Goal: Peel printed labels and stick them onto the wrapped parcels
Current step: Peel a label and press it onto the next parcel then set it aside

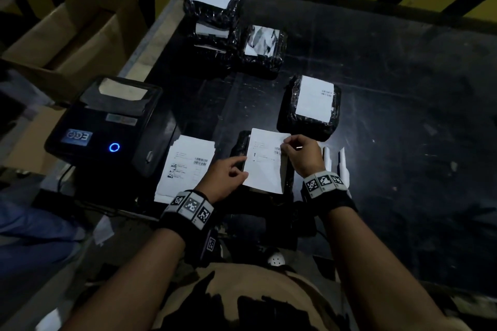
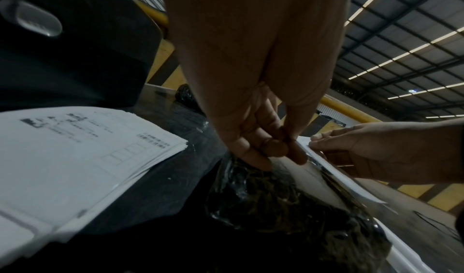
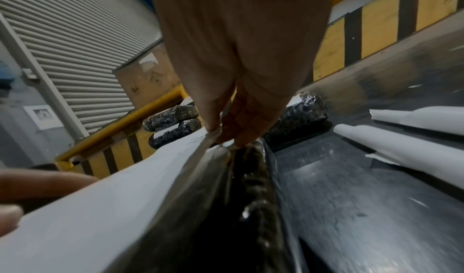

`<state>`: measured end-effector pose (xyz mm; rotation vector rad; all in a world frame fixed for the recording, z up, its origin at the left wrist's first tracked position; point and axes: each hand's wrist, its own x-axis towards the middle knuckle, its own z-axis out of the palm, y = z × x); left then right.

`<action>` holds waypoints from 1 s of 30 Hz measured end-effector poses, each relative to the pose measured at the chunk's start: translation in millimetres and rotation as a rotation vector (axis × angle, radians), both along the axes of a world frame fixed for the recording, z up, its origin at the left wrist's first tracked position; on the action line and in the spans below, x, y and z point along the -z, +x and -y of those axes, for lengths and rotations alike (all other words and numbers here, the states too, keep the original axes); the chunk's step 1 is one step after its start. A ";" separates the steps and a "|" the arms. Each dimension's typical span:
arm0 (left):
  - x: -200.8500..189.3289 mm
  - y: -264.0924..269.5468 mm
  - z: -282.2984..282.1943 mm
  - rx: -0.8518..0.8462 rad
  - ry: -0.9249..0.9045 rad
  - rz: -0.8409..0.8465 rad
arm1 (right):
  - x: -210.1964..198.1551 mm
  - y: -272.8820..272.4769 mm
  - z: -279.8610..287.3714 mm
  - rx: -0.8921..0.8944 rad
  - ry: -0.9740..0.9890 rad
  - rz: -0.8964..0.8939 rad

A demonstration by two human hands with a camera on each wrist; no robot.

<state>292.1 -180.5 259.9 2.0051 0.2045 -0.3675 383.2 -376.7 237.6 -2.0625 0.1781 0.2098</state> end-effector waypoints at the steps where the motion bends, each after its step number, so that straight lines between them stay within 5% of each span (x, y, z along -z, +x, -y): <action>1: 0.6 0.3 -0.3 0.002 0.010 -0.003 | 0.4 -0.2 -0.9 -0.007 -0.006 -0.008; 30: 6.3 8.1 -0.6 0.023 0.091 -0.094 | -1.0 3.8 -8.4 -0.108 -0.275 -0.009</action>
